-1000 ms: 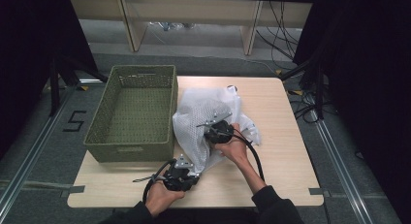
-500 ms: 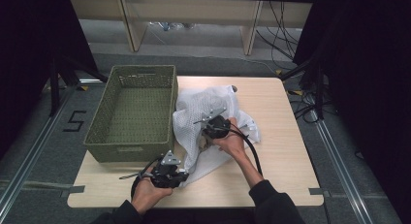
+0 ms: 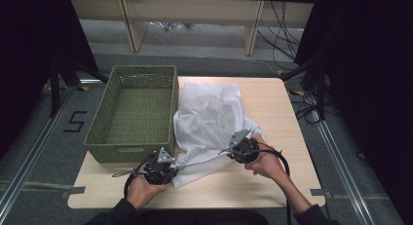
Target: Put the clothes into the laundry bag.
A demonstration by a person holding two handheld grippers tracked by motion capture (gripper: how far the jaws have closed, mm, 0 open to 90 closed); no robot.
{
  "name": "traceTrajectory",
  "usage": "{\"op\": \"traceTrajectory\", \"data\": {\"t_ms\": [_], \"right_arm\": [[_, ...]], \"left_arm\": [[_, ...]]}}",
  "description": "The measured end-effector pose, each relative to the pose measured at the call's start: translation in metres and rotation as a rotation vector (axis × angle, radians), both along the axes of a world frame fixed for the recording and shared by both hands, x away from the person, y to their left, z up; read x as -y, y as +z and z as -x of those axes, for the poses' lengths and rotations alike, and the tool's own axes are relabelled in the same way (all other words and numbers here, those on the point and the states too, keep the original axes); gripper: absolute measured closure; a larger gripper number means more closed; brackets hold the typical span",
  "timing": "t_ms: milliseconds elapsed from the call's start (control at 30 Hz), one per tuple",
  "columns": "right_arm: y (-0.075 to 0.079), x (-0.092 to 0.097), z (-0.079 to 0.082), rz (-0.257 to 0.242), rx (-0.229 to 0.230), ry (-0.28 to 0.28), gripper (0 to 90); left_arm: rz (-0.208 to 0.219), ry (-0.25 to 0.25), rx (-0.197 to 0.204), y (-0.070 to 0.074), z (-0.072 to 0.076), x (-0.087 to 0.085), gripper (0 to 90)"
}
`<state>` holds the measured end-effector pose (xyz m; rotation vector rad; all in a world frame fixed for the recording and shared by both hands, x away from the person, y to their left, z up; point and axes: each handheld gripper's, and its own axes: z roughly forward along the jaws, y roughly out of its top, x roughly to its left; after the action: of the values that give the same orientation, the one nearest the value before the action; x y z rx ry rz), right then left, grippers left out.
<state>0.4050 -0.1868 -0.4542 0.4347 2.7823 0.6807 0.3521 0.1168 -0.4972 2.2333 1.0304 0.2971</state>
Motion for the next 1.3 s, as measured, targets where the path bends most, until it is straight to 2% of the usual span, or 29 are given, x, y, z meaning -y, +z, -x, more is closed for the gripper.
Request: {"op": "traceTrajectory", "data": {"t_ms": [33, 67, 100, 167, 200, 233, 267, 333, 367, 400, 467, 500, 533, 600, 667, 700, 733, 800, 833, 900, 933, 1000, 1100, 1133, 1200, 1233, 1300], "right_arm": [[-0.001, 0.002, 0.006, 0.001, -0.024, -0.017, 90.0], [-0.004, 0.004, 0.009, 0.004, -0.034, 0.005, 90.0], [-0.006, 0.006, 0.014, 0.0, -0.046, -0.019, 90.0], [-0.009, 0.005, 0.017, -0.001, -0.05, -0.017, 90.0], [-0.01, 0.003, 0.017, -0.003, -0.05, -0.012, 90.0], [-0.011, 0.0, 0.017, -0.003, -0.048, -0.006, 90.0], [-0.011, -0.002, 0.017, -0.006, -0.044, -0.01, 90.0], [-0.011, -0.006, 0.015, -0.02, -0.027, 0.004, 90.0], [-0.011, -0.008, 0.014, -0.023, -0.011, 0.004, 89.9], [-0.01, -0.009, 0.014, -0.019, 0.0, -0.003, 90.0], [-0.01, -0.01, 0.013, -0.012, 0.013, -0.021, 89.9], [-0.01, -0.009, 0.012, -0.008, 0.032, -0.012, 89.9], [-0.009, -0.007, 0.011, -0.013, 0.023, -0.039, 89.9], [-0.009, -0.003, 0.006, -0.022, 0.036, -0.059, 89.8], [-0.01, -0.001, 0.001, -0.032, 0.037, -0.061, 89.7], [-0.01, 0.0, 0.0, -0.032, 0.038, -0.071, 89.7], [-0.01, -0.001, -0.001, -0.033, 0.032, -0.077, 89.7], [-0.01, -0.001, -0.003, -0.039, 0.034, -0.088, 89.6], [-0.01, -0.002, -0.003, -0.045, 0.021, -0.091, 89.6], [-0.011, -0.003, -0.004, -0.048, 0.029, -0.089, 89.6], [-0.01, -0.003, -0.004, -0.054, 0.015, -0.092, 89.6], [-0.01, -0.004, -0.005, -0.061, 0.009, -0.099, 89.5], [-0.01, -0.003, -0.007, -0.068, 0.001, -0.095, 89.3], [-0.011, -0.003, -0.008, -0.072, 0.005, -0.097, 89.3], [-0.011, -0.004, -0.008, -0.073, -0.006, -0.108, 89.1], [-0.012, -0.004, -0.01, -0.076, 0.008, -0.101, 89.1], [-0.012, -0.005, -0.012, -0.08, 0.009, -0.089, 89.0]], "left_arm": [[0.001, 0.011, 0.0, 0.0, 0.0, 0.0, 87.0], [-0.014, 0.001, 0.014, 0.001, -0.002, 0.0, 86.9], [-0.021, -0.003, 0.017, 0.001, -0.002, 0.0, 86.9], [-0.06, 0.0, 0.048, 0.001, -0.003, 0.001, 86.8], [-0.067, -0.002, 0.055, 0.001, -0.003, 0.0, 86.7], [-0.076, 0.02, 0.056, 0.0, -0.004, -0.002, 86.6], [-0.062, 0.028, 0.05, 0.0, -0.004, -0.004, 86.3], [-0.07, 0.046, 0.052, 0.002, -0.005, -0.009, 85.3], [-0.055, 0.058, 0.06, 0.002, -0.004, -0.01, 83.4], [-0.07, 0.063, 0.065, 0.005, -0.002, -0.009, 80.0], [-0.06, 0.049, 0.081, 0.011, 0.008, -0.005, 72.1], [-0.053, 0.044, 0.098, 0.015, 0.014, -0.001, 67.6], [-0.049, 0.042, 0.114, 0.02, 0.02, 0.003, 62.5], [-0.037, 0.02, 0.138, 0.027, 0.031, 0.012, 55.2], [-0.002, -0.014, 0.13, 0.029, 0.036, 0.025, 53.8], [-0.013, -0.07, 0.113, 0.03, 0.036, 0.031, 53.3], [-0.001, -0.092, 0.108, 0.027, 0.036, 0.04, 52.8], [0.01, -0.12, 0.096, 0.019, 0.031, 0.059, 51.2], [0.007, -0.124, 0.087, 0.016, 0.028, 0.068, 50.1], [0.011, -0.145, 0.093, 0.011, 0.02, 0.083, 48.6], [-0.004, -0.153, 0.104, 0.01, 0.016, 0.089, 48.5], [-0.005, -0.14, 0.097, 0.005, 0.007, 0.099, 48.1], [-0.004, -0.128, 0.076, -0.003, -0.007, 0.106, 48.8], [0.003, -0.115, 0.057, -0.006, -0.009, 0.108, 49.2], [-0.003, -0.125, 0.047, -0.01, -0.013, 0.108, 52.8], [0.001, -0.126, 0.059, -0.01, -0.014, 0.108, 54.5], [-0.01, -0.156, 0.065, -0.009, -0.015, 0.108, 64.8]]}}
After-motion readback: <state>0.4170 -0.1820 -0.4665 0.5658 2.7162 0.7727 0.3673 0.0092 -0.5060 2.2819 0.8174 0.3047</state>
